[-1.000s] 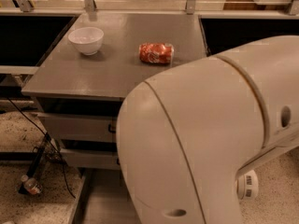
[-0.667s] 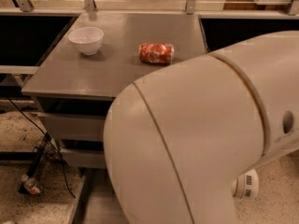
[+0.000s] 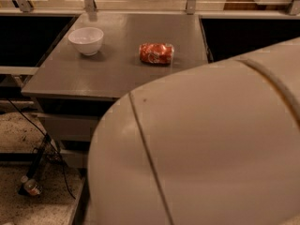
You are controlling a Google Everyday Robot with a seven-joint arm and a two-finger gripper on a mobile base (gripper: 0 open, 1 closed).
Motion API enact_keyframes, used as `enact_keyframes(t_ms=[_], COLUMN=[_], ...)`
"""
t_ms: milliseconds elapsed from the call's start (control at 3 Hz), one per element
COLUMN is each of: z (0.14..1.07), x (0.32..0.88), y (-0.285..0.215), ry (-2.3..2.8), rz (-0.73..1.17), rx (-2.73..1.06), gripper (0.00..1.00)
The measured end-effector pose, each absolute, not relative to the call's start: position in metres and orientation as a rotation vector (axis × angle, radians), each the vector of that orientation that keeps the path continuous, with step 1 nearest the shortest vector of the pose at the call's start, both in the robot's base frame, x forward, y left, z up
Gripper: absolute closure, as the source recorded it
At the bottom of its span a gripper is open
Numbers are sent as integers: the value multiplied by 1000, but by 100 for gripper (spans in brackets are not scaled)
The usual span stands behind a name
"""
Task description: Pick rxbar chocolate from bottom drawer and place on counter
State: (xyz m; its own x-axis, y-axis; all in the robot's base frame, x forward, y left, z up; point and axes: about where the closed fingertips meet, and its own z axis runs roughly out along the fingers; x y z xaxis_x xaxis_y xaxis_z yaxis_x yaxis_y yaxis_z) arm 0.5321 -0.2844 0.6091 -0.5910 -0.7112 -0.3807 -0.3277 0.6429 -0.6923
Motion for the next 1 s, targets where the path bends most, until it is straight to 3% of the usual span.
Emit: enact_keyframes(t_ms=[1000], z=[634], x=[532], y=[-309], ry=[2191], rz=[-781], rx=[-724], gripper=[100])
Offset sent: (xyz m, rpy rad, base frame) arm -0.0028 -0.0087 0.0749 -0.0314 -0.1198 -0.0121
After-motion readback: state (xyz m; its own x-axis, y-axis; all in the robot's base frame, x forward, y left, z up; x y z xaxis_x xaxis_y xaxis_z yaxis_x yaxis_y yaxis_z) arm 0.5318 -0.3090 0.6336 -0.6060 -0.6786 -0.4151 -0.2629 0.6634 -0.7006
